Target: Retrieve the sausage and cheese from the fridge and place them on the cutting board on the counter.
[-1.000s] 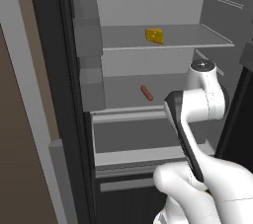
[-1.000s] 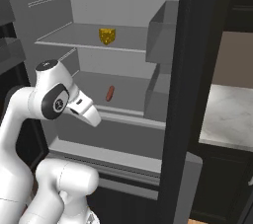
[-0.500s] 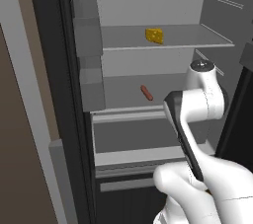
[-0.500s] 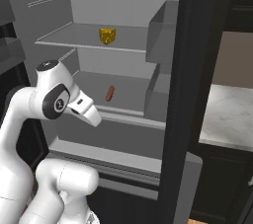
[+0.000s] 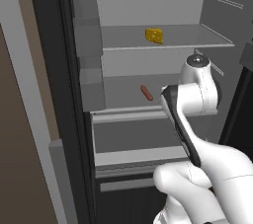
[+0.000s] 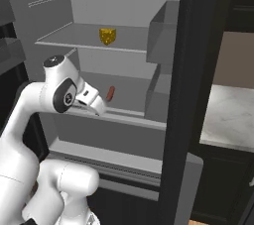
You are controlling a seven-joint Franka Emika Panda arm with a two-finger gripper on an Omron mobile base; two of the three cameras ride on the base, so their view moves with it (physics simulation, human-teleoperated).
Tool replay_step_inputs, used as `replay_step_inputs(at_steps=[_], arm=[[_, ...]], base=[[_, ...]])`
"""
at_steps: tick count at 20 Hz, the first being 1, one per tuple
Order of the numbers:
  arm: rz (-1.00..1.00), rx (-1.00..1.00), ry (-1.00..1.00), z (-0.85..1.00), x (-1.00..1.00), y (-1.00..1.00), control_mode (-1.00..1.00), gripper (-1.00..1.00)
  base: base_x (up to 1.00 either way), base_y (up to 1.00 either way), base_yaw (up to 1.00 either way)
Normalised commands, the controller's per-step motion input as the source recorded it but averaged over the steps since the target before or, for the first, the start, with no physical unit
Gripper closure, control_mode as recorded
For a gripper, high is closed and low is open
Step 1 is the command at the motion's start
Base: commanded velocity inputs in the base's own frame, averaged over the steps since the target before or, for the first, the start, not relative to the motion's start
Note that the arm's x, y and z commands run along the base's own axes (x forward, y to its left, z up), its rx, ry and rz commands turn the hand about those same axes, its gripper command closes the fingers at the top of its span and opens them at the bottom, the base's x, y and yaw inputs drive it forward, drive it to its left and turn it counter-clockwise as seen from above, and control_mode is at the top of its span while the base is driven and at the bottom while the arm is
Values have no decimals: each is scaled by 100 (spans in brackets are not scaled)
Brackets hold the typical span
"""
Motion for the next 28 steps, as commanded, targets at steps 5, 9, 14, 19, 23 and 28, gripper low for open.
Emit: replay_step_inputs(at_steps=[5,9,14,19,23,28], arm=[[10,0,-7,39,42,20,-100,-100],[22,-6,-25,-14,0,49,-100,-100],[14,-3,-16,-37,1,45,-100,-100],[16,0,-12,-20,10,0,-100,-100],[14,0,-9,0,50,0,-100,-100],[10,-1,-1,5,42,-1,-100,-100]], base=[[0,0,0],[0,0,0],[0,0,0],[0,0,0],[0,0,0],[0,0,0]])
